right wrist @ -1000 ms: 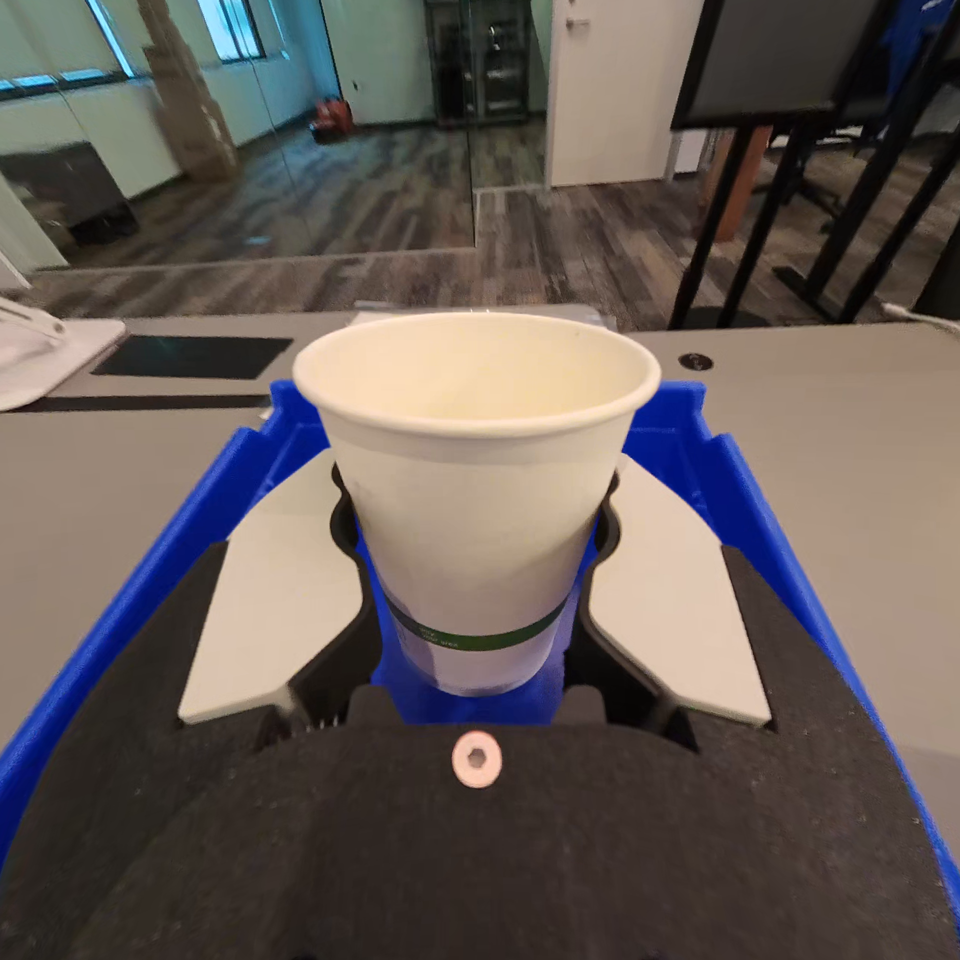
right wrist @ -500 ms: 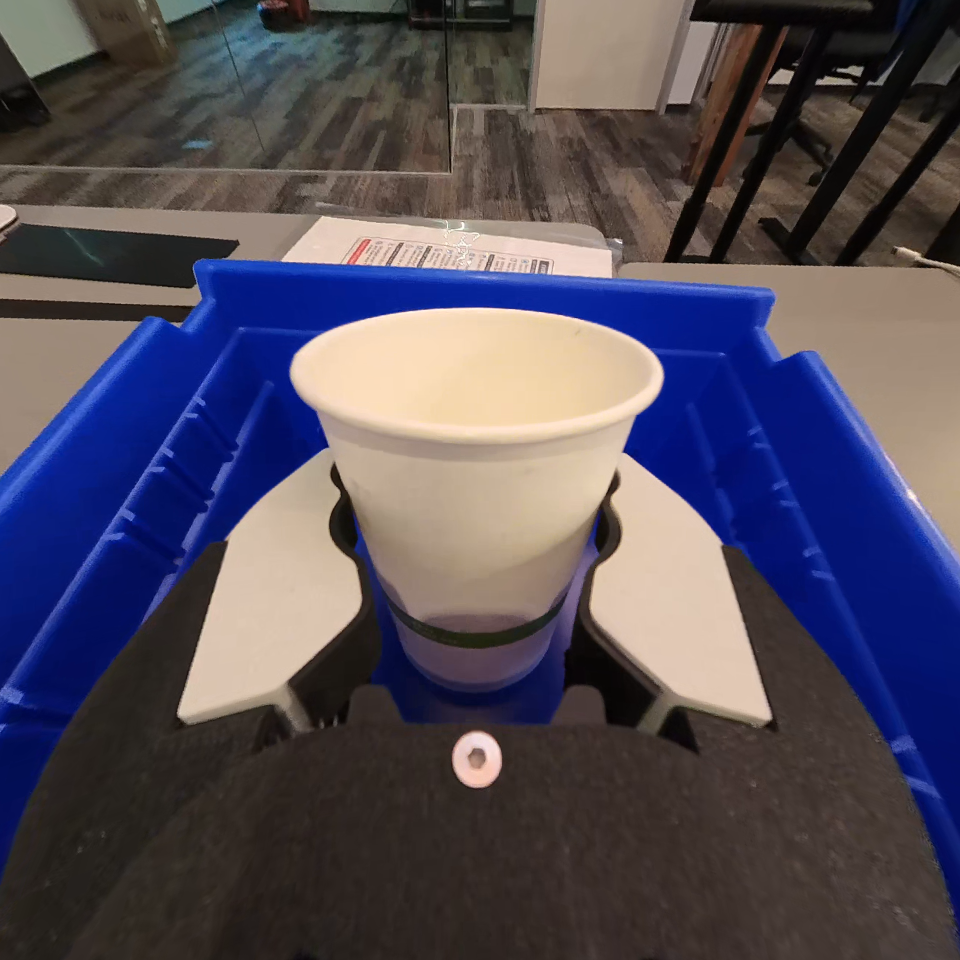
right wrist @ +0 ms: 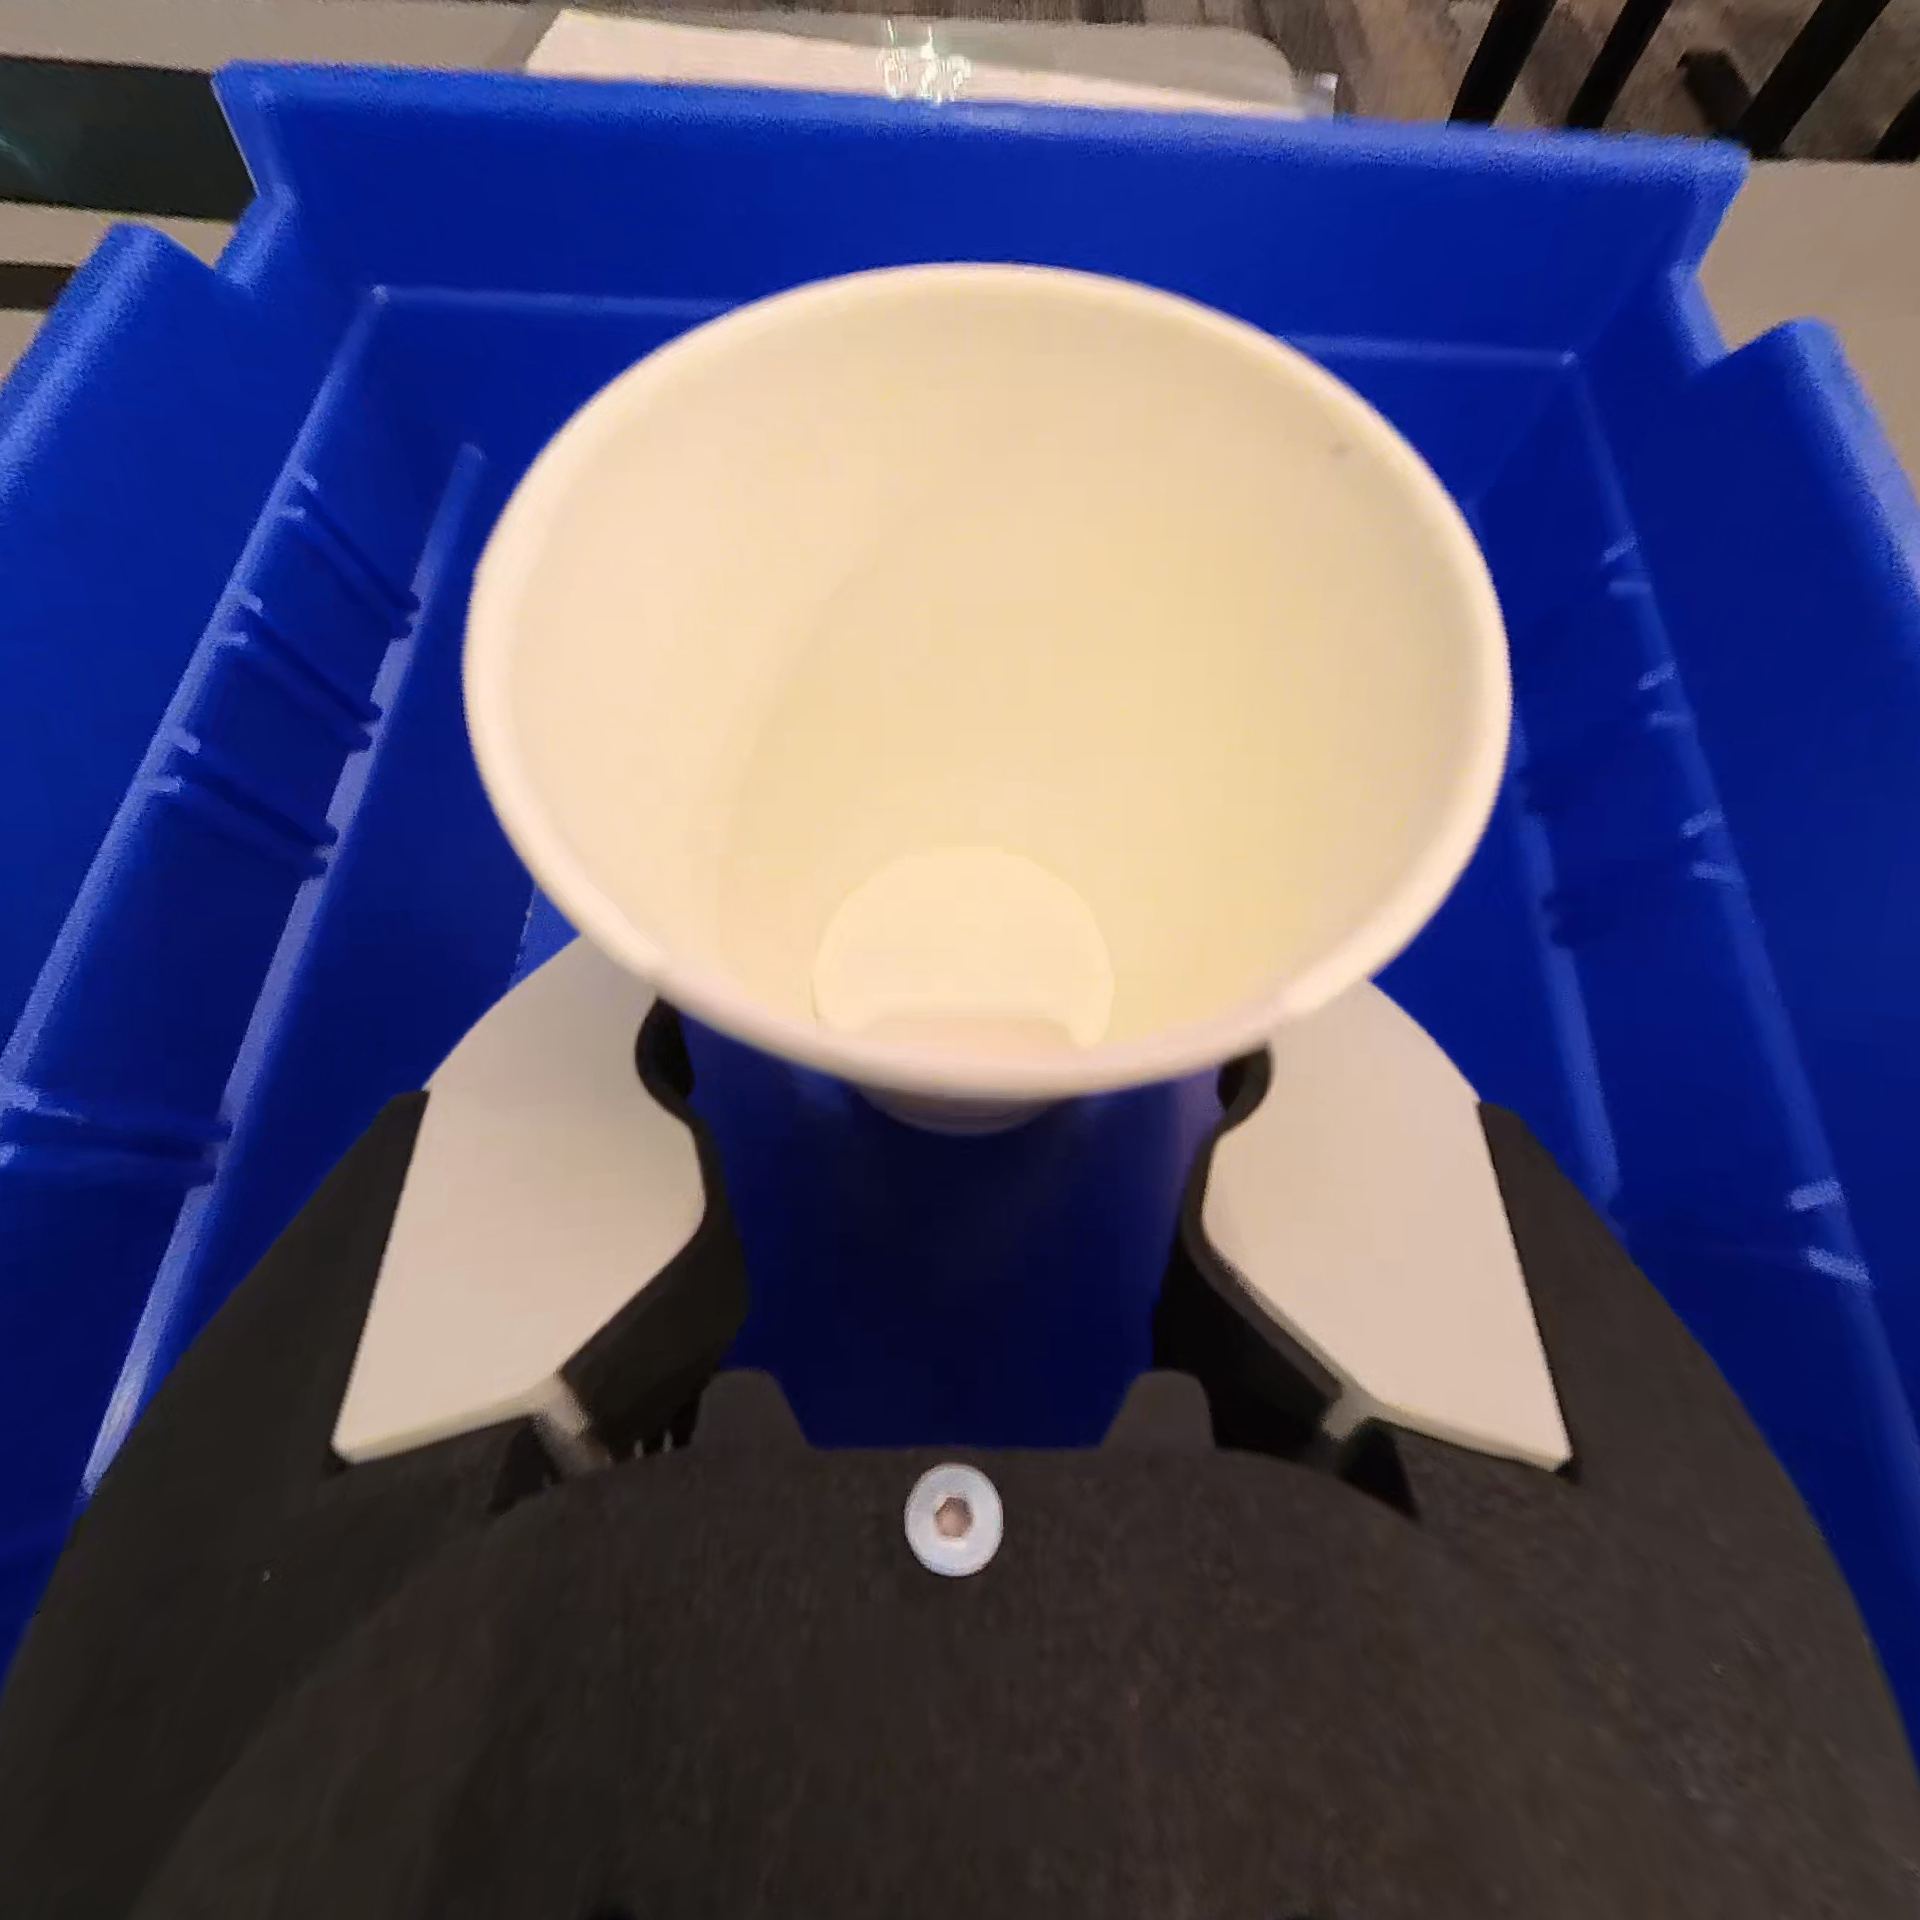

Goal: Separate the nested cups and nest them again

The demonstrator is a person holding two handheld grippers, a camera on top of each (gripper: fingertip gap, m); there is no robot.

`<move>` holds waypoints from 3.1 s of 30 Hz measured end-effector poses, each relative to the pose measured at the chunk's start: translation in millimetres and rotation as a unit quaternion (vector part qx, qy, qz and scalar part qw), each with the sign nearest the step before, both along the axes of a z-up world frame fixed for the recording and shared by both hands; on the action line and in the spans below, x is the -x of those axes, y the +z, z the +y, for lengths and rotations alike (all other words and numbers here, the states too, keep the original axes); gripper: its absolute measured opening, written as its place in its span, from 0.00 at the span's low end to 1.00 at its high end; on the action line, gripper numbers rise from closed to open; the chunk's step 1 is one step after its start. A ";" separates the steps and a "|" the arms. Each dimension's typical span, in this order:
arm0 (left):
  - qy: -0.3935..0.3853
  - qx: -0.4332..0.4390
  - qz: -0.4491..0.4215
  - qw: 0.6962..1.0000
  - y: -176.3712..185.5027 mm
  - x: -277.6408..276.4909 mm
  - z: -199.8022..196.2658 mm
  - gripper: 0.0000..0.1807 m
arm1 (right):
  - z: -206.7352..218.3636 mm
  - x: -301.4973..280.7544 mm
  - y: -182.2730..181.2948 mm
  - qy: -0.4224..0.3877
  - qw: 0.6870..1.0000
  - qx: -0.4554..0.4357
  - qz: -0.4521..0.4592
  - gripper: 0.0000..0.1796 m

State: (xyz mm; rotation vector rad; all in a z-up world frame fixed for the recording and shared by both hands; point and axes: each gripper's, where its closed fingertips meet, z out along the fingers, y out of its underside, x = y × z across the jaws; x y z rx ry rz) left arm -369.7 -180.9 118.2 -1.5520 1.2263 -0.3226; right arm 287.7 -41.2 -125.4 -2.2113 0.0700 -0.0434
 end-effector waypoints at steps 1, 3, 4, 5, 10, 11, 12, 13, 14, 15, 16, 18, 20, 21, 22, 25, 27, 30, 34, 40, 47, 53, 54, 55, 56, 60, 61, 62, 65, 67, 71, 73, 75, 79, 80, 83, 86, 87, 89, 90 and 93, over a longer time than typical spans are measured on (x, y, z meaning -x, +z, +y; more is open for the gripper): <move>0.008 0.002 0.000 1.000 -1.3 5.9 2.0 0.30 | -3.5 0.3 -1.4 -0.001 1.000 0.008 0.003 0.58; 0.029 0.009 0.005 1.000 -5.1 21.5 6.9 0.30 | -12.1 -0.6 -1.0 -0.007 1.000 0.020 0.005 0.60; 0.042 0.012 0.012 0.999 -7.6 32.3 10.2 0.30 | -16.6 -1.4 1.3 -0.010 1.000 0.022 0.003 0.60; 0.057 0.015 0.025 0.998 -10.8 45.2 13.9 0.30 | -21.0 -1.7 5.5 -0.010 1.000 0.020 0.000 0.60; 0.161 0.067 0.136 0.975 -39.0 139.2 37.9 0.28 | -43.0 -2.8 45.0 -0.004 1.000 -0.008 -0.027 0.60; 0.184 0.088 0.164 0.965 -48.3 161.1 41.6 0.28 | -47.4 -2.9 55.6 -0.004 0.999 -0.015 -0.033 0.59; 0.207 0.111 0.192 0.953 -59.3 183.0 44.9 0.28 | -51.6 -2.4 66.6 -0.005 0.999 -0.022 -0.038 0.59; 0.223 0.137 0.219 0.940 -71.9 202.7 46.8 0.28 | -55.0 -1.2 78.5 -0.005 0.999 -0.031 -0.043 0.59; 0.239 0.158 0.241 0.927 -84.4 219.9 49.6 0.28 | -58.0 0.6 91.7 -0.007 0.998 -0.043 -0.050 0.59; 0.253 0.175 0.260 0.915 -96.7 235.6 52.9 0.27 | -60.4 3.5 105.5 -0.008 0.997 -0.057 -0.057 0.59; 0.266 0.190 0.281 0.902 -109.0 251.0 55.7 0.27 | -62.1 8.4 120.7 -0.007 0.995 -0.075 -0.064 0.58; 0.286 0.223 0.310 0.879 -130.7 277.3 58.9 0.24 | -64.1 23.9 152.1 0.003 0.990 -0.119 -0.076 0.57; 0.309 0.250 0.320 0.860 -145.9 297.6 62.3 0.23 | -64.8 46.7 180.4 0.025 0.984 -0.158 -0.082 0.57; 0.319 0.258 0.323 0.853 -151.5 306.1 64.6 0.22 | -64.8 58.6 191.9 0.038 0.980 -0.172 -0.089 0.57; 0.326 0.264 0.328 0.846 -156.6 313.2 66.7 0.21 | -64.5 70.5 201.1 0.051 0.977 -0.181 -0.099 0.57; 0.334 0.292 0.318 0.838 -171.7 321.8 72.7 0.20 | -62.4 105.2 217.0 0.093 0.970 -0.190 -0.120 0.57; 0.331 0.309 0.306 0.837 -179.6 320.9 75.4 0.18 | -60.3 124.8 222.5 0.116 0.966 -0.194 -0.126 0.57; 0.323 0.326 0.307 0.834 -189.2 319.5 74.6 0.11 | -57.4 150.3 226.5 0.150 0.960 -0.201 -0.126 0.57; 0.316 0.328 0.315 0.833 -198.3 317.0 74.6 0.04 | -52.6 167.6 225.1 0.171 0.956 -0.200 -0.131 0.57; 0.307 0.313 0.321 0.840 -186.8 312.9 64.9 0.03 | -46.0 189.6 227.0 0.197 0.949 -0.223 -0.105 0.54; 0.242 0.232 0.298 0.894 -104.2 267.4 45.0 0.03 | -37.4 260.4 209.6 0.304 0.926 -0.197 -0.105 0.53; 0.069 0.120 0.275 0.952 -28.7 143.9 30.4 0.02 | -58.5 408.2 196.4 0.528 0.830 -0.175 -0.047 0.51; 0.032 0.104 0.274 0.955 -21.8 119.3 25.6 0.03 | -67.7 435.4 197.5 0.566 0.804 -0.178 -0.035 0.51; 0.000 0.086 0.275 0.957 -16.2 96.1 22.1 0.03 | -77.9 460.7 199.9 0.601 0.778 -0.183 -0.022 0.51; -0.027 0.068 0.277 0.958 -11.9 74.6 19.6 0.03 | -88.7 483.7 202.8 0.632 0.752 -0.187 -0.008 0.51; -0.124 0.029 0.287 0.949 -11.7 3.5 7.0 0.03 | -112.4 543.9 215.5 0.689 0.695 -0.201 0.029 0.52; -0.143 0.026 0.291 0.946 -14.4 -10.2 4.3 0.02 | -113.8 552.3 219.1 0.692 0.690 -0.207 0.034 0.52; -0.159 0.023 0.294 0.942 -17.0 -22.8 2.0 0.02 | -114.6 558.8 222.5 0.694 0.687 -0.210 0.041 0.53; -0.198 0.015 0.305 0.931 -25.7 -52.1 -3.8 0.02 | -111.8 569.7 226.6 0.692 0.690 -0.203 0.058 0.55; -0.215 0.011 0.311 0.926 -29.9 -65.0 -6.1 0.02 | -108.5 572.2 223.2 0.691 0.694 -0.195 0.054 0.56; -0.237 0.006 0.321 0.917 -35.8 -80.3 -8.9 0.02 | -112.5 575.8 212.0 0.704 0.689 -0.159 0.072 0.57; -0.247 0.006 0.320 0.915 -37.0 -85.1 -11.7 0.02 | -114.1 576.9 206.1 0.710 0.684 -0.151 0.070 0.55; -0.255 0.003 0.316 0.914 -36.3 -89.0 -14.2 0.02 | -116.7 577.9 199.1 0.719 0.678 -0.136 0.072 0.52; -0.269 0.005 0.322 0.908 -38.6 -91.8 -22.0 0.03 | -125.7 581.5 192.6 0.737 0.658 -0.116 0.095 0.49; -0.269 0.002 0.326 0.906 -39.6 -91.8 -22.5 0.03 | -127.2 581.9 192.1 0.740 0.655 -0.113 0.103 0.50; -0.270 -0.006 0.330 0.904 -40.7 -92.4 -24.3 0.03 | -128.8 582.2 191.8 0.744 0.649 -0.114 0.113 0.50; -0.280 0.004 0.335 0.900 -42.6 -91.3 -28.6 0.03 | -134.4 583.6 190.3 0.755 0.637 -0.107 0.115 0.50; -0.280 0.005 0.337 0.899 -43.3 -91.3 -29.2 0.03 | -136.6 584.1 189.3 0.759 0.633 -0.101 0.116 0.51; -0.277 0.002 0.345 0.897 -45.1 -90.8 -28.8 0.03 | -133.7 584.3 189.9 0.755 0.638 -0.109 0.106 0.51; -0.277 0.000 0.348 0.895 -45.7 -90.6 -28.8 0.03 | -133.4 583.8 190.5 0.755 0.638 -0.113 0.104 0.51; -0.280 0.003 0.350 0.894 -46.7 -91.2 -30.7 0.03 | -136.5 582.7 189.2 0.760 0.633 -0.104 0.105 0.50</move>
